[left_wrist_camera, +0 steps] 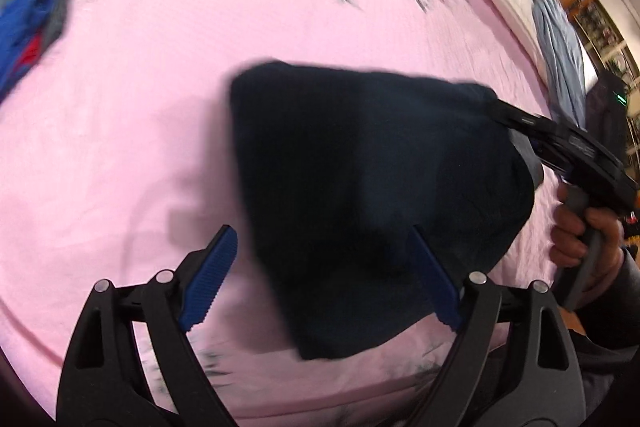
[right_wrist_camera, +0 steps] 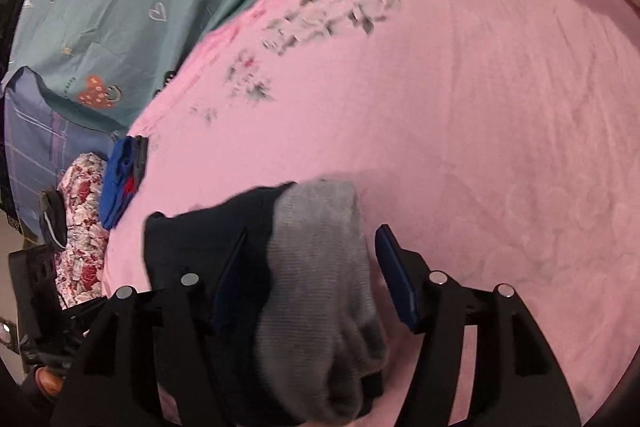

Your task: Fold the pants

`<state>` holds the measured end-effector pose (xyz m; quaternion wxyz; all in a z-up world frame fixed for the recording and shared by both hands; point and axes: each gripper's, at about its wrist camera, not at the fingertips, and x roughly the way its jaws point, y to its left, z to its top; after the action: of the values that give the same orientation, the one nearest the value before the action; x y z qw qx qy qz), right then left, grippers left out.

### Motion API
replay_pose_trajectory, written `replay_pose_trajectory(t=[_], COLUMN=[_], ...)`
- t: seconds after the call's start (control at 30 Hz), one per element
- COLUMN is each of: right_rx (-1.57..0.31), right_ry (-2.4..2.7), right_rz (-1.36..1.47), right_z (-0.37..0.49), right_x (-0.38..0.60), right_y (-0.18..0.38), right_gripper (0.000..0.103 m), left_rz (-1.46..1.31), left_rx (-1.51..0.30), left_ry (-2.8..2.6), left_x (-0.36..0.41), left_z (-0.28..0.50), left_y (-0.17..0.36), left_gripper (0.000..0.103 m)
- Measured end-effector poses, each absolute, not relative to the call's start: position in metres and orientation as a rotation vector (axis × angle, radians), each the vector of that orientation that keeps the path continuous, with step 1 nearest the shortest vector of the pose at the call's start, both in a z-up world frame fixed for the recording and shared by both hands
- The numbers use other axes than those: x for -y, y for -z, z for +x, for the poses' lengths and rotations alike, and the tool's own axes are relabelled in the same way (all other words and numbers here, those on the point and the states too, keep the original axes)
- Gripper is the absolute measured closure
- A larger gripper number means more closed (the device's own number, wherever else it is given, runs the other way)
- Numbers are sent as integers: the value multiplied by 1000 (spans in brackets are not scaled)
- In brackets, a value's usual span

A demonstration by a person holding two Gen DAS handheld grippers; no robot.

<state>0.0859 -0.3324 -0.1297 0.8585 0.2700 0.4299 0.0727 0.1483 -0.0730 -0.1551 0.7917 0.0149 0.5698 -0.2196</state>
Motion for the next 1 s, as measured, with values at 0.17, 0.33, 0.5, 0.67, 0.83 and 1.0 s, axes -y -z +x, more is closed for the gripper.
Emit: replay_pose_trajectory(t=[0.17,0.33,0.5,0.67,0.83,1.0], right_rx=[-801,-874,-983,-1022,-919,-895], right_ry=[-271,-399,-367,-308,-430,-576], right_rz=[449,363,549,471,421,391], right_z=[51,38,41,42,42,95], right_x=[312,281,306,292,262,211], right_y=[72,85,165,140,92,77], right_gripper=[42,60,87,86,80,80], left_rz=[-72,-116,-111,-103,-120,-72], left_rx=[-1221,-1251,-1264,-1276,-1261,-1255], left_ry=[361,304,304,301,341,416], left_x=[23,0,-4,-6,-3,27], left_z=[145,139,130,124,117,113], left_y=[149,157,163,164,161,166], left_gripper=[15,15,15,15,15,15])
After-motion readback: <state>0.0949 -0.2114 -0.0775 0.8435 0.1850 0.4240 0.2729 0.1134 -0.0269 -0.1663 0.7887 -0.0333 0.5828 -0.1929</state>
